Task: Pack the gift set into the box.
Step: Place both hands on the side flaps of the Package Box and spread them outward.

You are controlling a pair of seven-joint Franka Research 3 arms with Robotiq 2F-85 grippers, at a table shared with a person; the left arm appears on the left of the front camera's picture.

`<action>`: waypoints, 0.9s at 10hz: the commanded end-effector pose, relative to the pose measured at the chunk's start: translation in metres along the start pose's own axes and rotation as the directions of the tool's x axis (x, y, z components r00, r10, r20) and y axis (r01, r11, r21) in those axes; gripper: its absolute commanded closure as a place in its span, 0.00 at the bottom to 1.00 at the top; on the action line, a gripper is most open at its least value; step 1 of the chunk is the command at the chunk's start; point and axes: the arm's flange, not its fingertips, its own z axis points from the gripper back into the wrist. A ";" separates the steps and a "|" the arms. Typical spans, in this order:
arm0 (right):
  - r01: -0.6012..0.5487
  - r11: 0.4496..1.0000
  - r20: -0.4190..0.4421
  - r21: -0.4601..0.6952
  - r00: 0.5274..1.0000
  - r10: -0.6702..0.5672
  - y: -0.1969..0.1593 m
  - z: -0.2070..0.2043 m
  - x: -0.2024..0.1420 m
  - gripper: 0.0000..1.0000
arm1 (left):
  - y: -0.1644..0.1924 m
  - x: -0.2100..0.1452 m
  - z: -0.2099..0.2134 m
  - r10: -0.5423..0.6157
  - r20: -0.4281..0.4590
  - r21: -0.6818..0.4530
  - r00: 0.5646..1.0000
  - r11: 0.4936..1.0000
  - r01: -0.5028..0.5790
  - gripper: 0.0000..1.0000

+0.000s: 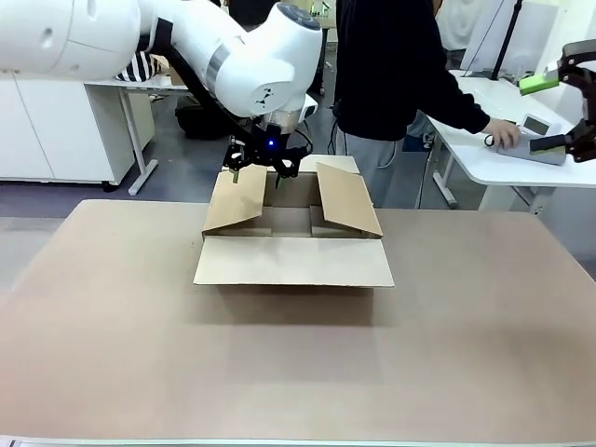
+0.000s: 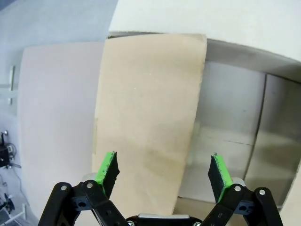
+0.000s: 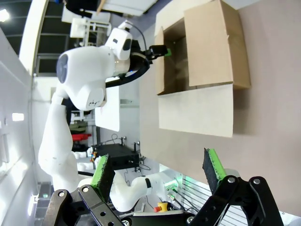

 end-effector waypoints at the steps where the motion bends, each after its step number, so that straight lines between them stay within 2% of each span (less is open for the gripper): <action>1: -0.016 1.000 0.001 0.025 1.000 0.016 0.002 -0.002 0.002 0.00 | 0.002 0.005 -0.003 -0.039 -0.018 0.047 0.999 0.998 0.040 0.00; 3: -0.016 1.000 0.001 0.025 1.000 0.016 0.002 -0.002 0.002 0.00 | 0.003 -0.001 -0.010 -0.121 -0.095 0.114 0.988 0.985 0.132 0.00; 4: -0.016 1.000 0.001 0.025 1.000 0.016 0.002 -0.002 0.002 0.00 | 0.004 -0.004 -0.010 -0.124 -0.095 0.141 0.988 0.980 0.137 0.00; 7: -0.016 1.000 0.001 0.025 1.000 0.016 0.002 -0.002 0.002 0.00 | 0.014 -0.009 0.008 -0.140 -0.055 0.219 0.989 0.964 0.148 0.00; 9: -0.016 1.000 0.001 0.025 1.000 0.016 0.002 -0.002 0.002 0.00 | 0.031 -0.012 0.027 -0.117 -0.012 0.243 0.993 0.963 0.117 0.00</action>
